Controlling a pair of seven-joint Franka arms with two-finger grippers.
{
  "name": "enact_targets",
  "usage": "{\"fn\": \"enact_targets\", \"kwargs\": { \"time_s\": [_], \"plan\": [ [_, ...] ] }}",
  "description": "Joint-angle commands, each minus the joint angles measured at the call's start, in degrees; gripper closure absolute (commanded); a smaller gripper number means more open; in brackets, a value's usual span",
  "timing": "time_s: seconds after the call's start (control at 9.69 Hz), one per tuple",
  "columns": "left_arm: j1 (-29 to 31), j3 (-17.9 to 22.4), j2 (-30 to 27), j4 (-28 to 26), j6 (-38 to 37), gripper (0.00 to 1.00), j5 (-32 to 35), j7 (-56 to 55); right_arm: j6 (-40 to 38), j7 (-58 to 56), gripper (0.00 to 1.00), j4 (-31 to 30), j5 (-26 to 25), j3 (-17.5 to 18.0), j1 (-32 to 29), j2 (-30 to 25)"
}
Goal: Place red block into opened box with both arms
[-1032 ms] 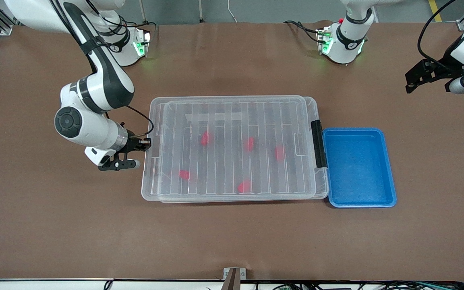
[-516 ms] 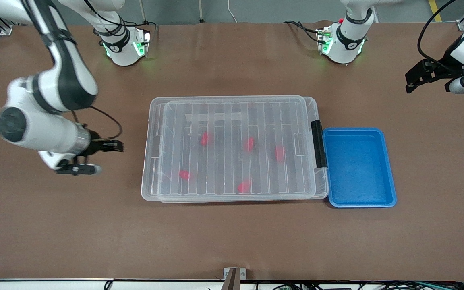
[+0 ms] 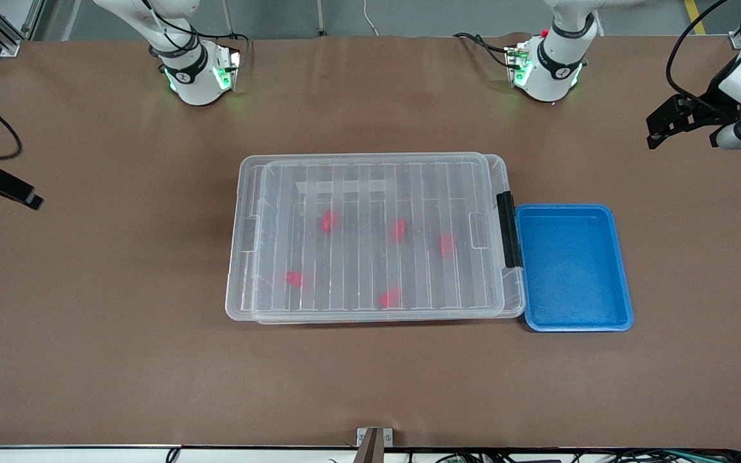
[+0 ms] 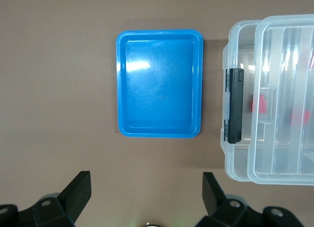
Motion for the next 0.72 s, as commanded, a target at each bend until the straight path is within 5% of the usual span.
{"fn": "enact_targets", "kwargs": {
  "time_s": [0.0,0.62],
  "plan": [
    [0.25,-0.03,0.35,-0.14,-0.61,0.0,-1.18,0.72,-9.09,-1.23,0.0,5.69,-0.14,-0.62,0.27,-1.72],
    [0.17,-0.03,0.87,0.48,-1.05,0.0,-1.09,0.64,-6.6,-7.82,0.0,5.2,-1.29,-0.8,0.01,-1.63]
  ]
}}
